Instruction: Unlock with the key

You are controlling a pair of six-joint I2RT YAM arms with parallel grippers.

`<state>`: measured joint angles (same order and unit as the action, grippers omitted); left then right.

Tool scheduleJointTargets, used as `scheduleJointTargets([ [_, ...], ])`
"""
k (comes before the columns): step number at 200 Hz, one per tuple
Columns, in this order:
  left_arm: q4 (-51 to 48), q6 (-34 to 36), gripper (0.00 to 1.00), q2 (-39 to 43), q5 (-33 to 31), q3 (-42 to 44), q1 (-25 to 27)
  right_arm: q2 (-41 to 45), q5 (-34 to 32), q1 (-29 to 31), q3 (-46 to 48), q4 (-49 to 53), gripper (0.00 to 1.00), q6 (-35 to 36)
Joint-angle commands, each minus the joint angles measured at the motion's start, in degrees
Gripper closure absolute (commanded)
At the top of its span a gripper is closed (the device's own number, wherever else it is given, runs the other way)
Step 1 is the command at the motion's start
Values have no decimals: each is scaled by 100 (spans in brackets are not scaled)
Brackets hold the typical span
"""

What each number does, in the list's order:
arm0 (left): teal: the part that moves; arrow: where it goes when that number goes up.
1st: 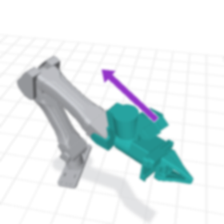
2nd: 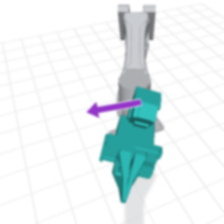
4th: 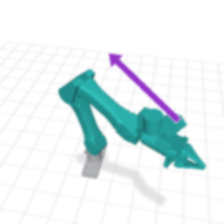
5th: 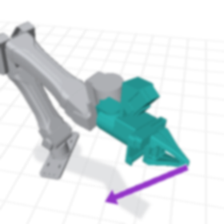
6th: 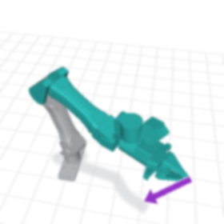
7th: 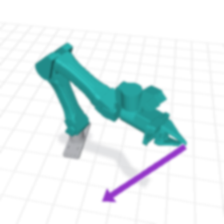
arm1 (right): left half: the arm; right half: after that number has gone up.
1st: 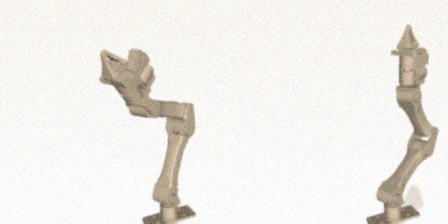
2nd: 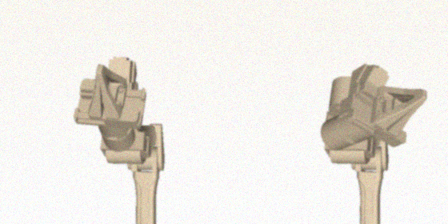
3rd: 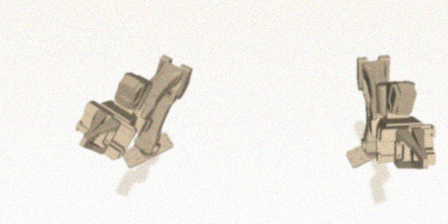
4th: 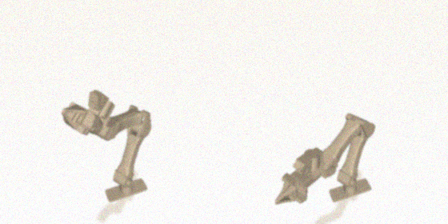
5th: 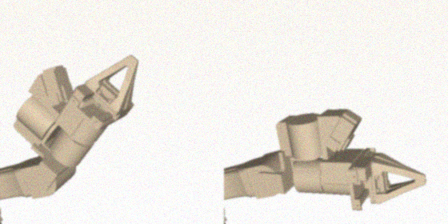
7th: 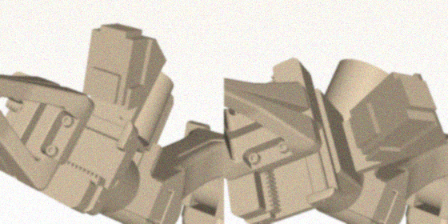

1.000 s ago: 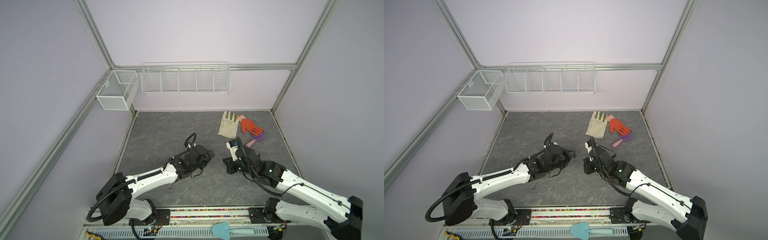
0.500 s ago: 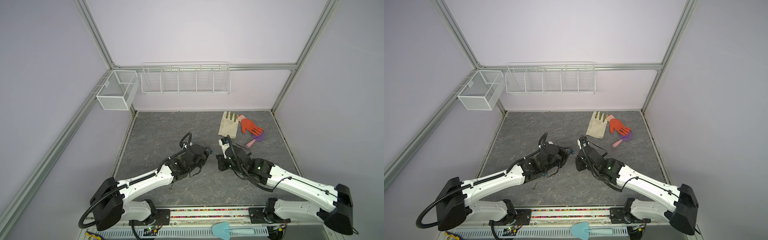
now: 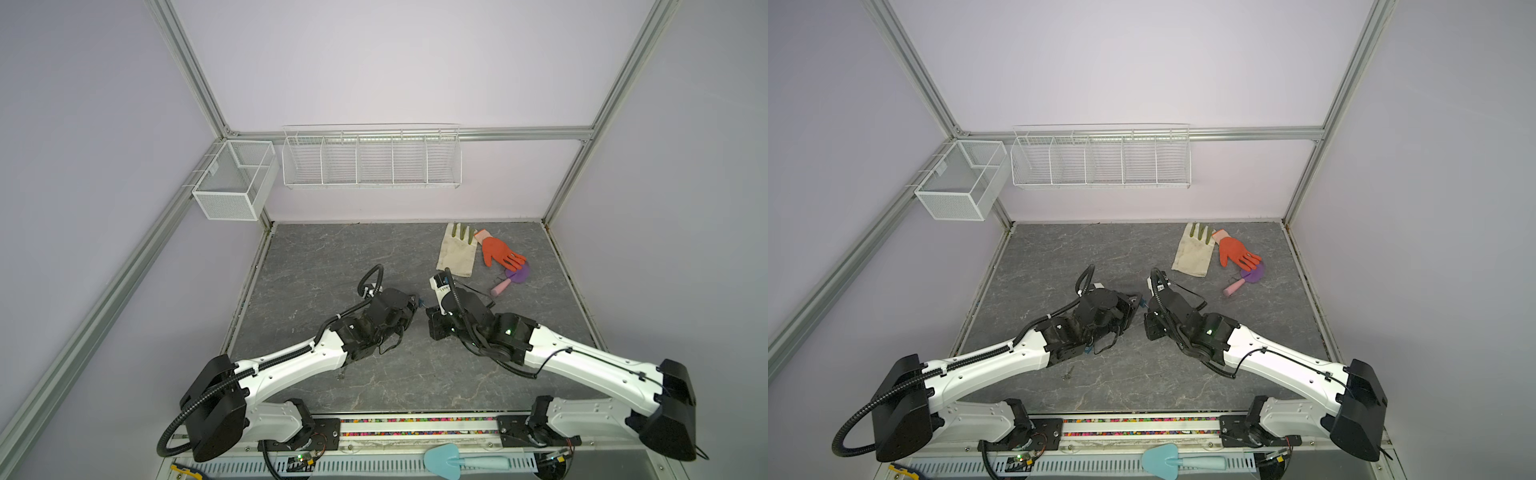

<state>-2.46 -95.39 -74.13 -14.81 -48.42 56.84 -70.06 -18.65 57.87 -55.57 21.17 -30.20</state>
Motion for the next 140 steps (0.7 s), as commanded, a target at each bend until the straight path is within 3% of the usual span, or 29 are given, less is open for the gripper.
scheduleJointTargets([
  [1,-48,-99,94,123,-76,-16,-6,1,-137,40,-64,-13,93,-38],
  [140,-124,-33,95,137,-46,-189,-11,-462,-24,57,-367,41,93,-298],
])
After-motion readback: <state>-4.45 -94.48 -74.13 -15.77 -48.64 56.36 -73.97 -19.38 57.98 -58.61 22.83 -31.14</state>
